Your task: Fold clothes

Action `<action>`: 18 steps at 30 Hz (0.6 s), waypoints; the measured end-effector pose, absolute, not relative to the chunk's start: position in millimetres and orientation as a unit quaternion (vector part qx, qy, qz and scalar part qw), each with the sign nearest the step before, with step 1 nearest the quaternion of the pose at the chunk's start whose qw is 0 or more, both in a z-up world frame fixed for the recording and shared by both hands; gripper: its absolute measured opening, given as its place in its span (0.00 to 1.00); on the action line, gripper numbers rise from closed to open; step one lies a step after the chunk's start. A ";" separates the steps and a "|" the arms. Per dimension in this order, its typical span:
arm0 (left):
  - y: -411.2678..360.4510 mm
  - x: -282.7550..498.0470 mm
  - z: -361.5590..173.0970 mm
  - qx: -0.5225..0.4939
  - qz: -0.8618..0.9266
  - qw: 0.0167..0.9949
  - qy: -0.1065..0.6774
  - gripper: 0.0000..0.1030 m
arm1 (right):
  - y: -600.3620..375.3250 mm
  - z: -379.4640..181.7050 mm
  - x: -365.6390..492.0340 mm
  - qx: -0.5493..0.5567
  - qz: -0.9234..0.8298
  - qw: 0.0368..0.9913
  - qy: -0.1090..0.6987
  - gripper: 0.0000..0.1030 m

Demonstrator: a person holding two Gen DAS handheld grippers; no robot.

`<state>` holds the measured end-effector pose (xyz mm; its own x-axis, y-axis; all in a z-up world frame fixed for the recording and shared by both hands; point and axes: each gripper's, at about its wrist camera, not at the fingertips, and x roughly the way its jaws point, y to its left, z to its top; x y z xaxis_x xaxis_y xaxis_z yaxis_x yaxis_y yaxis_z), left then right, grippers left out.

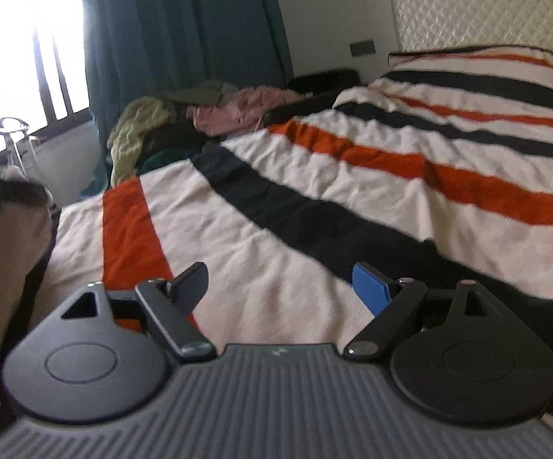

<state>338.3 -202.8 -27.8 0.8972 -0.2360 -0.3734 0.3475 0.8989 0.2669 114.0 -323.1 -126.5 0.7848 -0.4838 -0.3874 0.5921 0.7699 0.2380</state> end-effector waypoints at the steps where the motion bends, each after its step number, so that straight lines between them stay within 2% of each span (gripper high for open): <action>1: -193.3 321.9 -11.3 0.137 -0.165 0.963 0.163 0.04 | -323.3 -124.6 112.4 0.175 -0.289 0.929 0.152 0.82; 5: -161.0 234.0 16.8 0.068 -0.222 0.962 0.145 0.04 | -321.8 -116.1 104.6 0.162 -0.286 0.934 0.141 0.82; 11: -110.5 104.3 -8.3 0.010 -0.276 0.942 0.192 0.04 | -322.1 -100.2 85.8 0.162 -0.285 0.936 0.128 0.82; 18: -75.2 62.1 -43.5 -0.004 -0.251 0.936 0.246 0.05 | -317.3 -87.2 70.2 0.211 -0.220 0.941 0.146 0.82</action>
<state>62.1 -75.2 -43.5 0.7528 -0.4725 -0.4582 0.4686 0.8736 -0.1309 70.2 -317.3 -87.2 0.8602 -0.3532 -0.3677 0.4764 0.8138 0.3328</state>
